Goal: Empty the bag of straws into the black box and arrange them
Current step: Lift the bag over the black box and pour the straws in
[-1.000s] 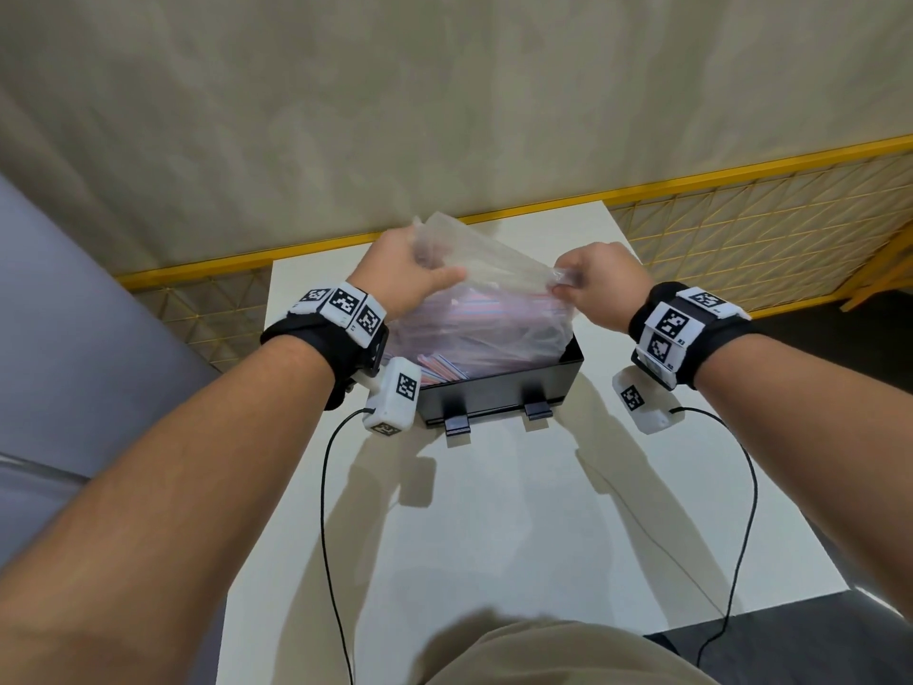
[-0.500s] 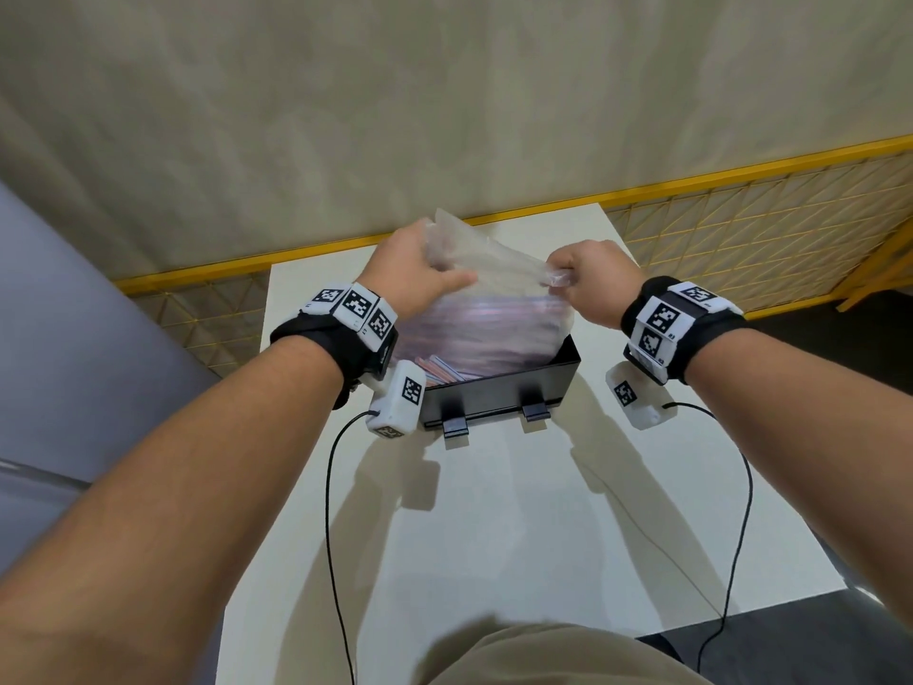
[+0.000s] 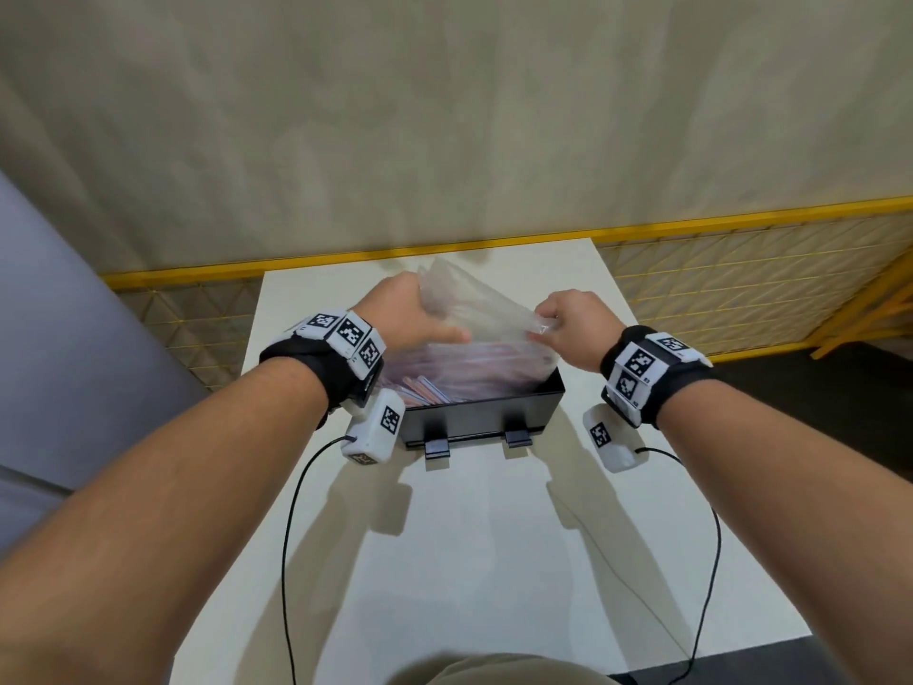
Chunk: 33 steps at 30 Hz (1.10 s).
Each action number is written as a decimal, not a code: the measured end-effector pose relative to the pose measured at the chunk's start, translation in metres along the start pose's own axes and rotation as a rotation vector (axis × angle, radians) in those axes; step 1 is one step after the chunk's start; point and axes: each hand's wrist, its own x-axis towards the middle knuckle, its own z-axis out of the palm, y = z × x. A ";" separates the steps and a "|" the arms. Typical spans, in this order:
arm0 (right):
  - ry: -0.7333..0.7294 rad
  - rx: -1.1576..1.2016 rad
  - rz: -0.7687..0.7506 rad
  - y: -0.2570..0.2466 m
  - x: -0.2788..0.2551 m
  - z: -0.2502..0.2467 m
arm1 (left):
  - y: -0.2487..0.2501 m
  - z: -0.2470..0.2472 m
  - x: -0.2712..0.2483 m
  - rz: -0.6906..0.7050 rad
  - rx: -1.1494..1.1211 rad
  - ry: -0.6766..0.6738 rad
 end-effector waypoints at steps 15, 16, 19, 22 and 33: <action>-0.051 0.070 -0.015 -0.004 -0.003 0.006 | -0.013 0.000 0.004 0.009 0.006 -0.088; -0.049 0.065 -0.012 -0.004 -0.003 0.007 | -0.014 0.000 0.004 0.013 0.061 -0.101; -0.052 0.054 -0.003 -0.004 -0.002 0.009 | -0.017 0.000 0.006 0.044 0.102 -0.060; -0.126 0.122 0.026 -0.010 -0.005 0.008 | -0.017 0.000 0.008 0.056 0.107 0.009; -0.173 -0.061 0.043 -0.009 -0.001 0.019 | -0.016 -0.006 0.010 -0.034 0.081 -0.042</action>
